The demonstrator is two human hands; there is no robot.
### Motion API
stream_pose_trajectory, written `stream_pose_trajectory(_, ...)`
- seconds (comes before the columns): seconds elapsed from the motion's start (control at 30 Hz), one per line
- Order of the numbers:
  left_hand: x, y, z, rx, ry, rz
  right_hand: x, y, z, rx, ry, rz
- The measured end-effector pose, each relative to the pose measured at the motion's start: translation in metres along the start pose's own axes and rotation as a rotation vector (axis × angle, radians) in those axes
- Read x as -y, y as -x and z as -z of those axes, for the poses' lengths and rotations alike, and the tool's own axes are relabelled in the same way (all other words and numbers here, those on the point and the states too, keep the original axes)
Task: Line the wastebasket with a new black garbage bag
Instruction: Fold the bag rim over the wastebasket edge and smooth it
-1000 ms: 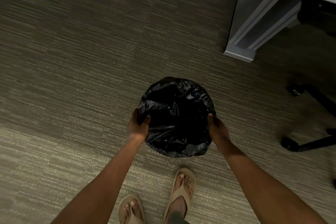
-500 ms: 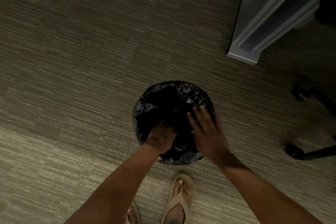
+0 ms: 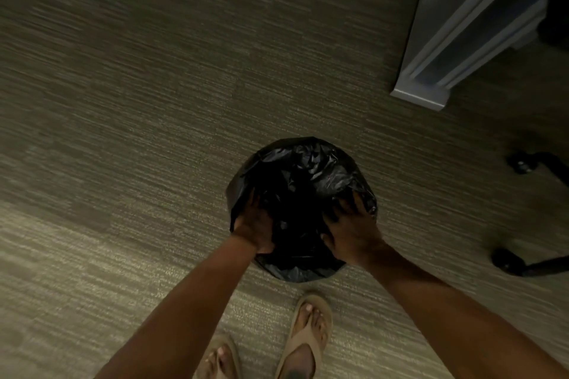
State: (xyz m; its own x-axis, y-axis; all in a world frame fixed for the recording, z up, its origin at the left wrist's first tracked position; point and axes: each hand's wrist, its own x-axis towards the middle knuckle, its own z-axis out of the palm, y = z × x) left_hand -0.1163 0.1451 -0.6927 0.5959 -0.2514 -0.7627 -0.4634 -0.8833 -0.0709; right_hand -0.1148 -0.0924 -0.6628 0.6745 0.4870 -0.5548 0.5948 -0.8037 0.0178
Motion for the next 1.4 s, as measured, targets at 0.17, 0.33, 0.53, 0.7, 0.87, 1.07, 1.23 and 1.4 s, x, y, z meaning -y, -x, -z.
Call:
stream_pose_trajectory(0.17,-0.012,0.014,0.019,-0.485,0.2,-0.177,0.003,0.019,-0.006,-0.435,-0.271,0.012)
stream_pose_trajectory(0.33,-0.017,0.038,0.012,-0.75,0.349,-0.114,0.005,0.016,0.006,-0.452,-0.107,0.012)
stream_pose_trajectory(0.53,-0.014,0.078,-0.019,-0.961,0.754,0.354,-0.018,-0.026,0.019,-0.308,-0.003,-0.129)
stream_pose_trajectory(0.7,-0.009,0.066,-0.044,-0.659,0.97,0.237,-0.041,-0.035,0.006,-0.26,-0.034,-0.145)
stream_pose_trajectory(0.87,0.01,0.065,-0.04,-0.619,1.046,0.191,-0.051,-0.026,0.013,-0.317,-0.061,-0.073)
stream_pose_trajectory(1.07,-0.001,0.087,-0.033,-0.669,1.377,0.469,-0.025,0.024,0.026,-0.806,-0.59,-0.27)
stream_pose_trajectory(1.23,-0.013,0.097,-0.024,-0.646,1.729,0.663,-0.011,0.045,0.003,-0.591,-1.201,-0.987)
stream_pose_trajectory(1.4,0.007,0.093,-0.017,-0.437,1.88,0.722,-0.014,0.041,-0.012,-0.444,-1.64,-1.022)
